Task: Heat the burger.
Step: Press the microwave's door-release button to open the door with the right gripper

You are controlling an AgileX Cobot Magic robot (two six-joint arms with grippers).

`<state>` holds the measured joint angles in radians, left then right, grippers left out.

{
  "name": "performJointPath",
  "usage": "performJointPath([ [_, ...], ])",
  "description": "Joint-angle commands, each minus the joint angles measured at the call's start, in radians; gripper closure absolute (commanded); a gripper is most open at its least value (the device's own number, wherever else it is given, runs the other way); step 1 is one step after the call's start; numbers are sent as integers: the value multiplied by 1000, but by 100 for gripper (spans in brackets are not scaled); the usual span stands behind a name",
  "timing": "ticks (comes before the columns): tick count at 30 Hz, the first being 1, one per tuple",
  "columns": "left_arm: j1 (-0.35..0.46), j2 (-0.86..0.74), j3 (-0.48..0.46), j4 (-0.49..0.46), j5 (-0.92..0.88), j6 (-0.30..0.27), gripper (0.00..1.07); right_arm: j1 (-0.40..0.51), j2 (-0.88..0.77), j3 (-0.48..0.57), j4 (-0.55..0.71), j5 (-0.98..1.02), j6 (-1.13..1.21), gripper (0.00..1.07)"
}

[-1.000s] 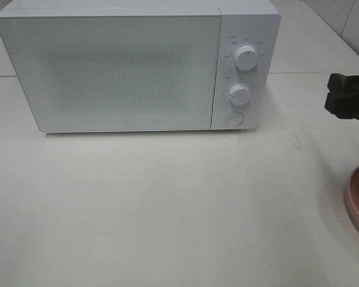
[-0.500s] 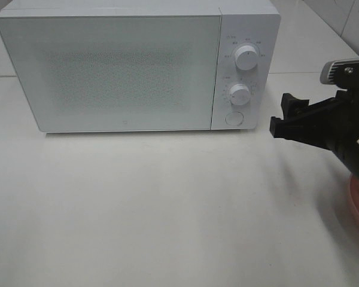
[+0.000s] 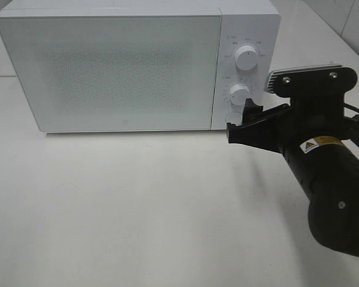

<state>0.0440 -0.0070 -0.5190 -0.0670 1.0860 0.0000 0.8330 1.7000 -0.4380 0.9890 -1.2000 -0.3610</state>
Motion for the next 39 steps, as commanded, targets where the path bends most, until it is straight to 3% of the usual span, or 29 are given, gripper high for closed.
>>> performJointPath([
  [1, 3, -21, 2, -8, -14, 0, 16, 10, 34, -43, 16, -16, -24, 31],
  [22, 3, -21, 2, -8, -14, 0, 16, -33, 189, -195, -26, 17, 1, 31],
  [39, 3, -21, 2, -8, -14, 0, 16, -64, 201, -219, -59, 53, 68, 32],
])
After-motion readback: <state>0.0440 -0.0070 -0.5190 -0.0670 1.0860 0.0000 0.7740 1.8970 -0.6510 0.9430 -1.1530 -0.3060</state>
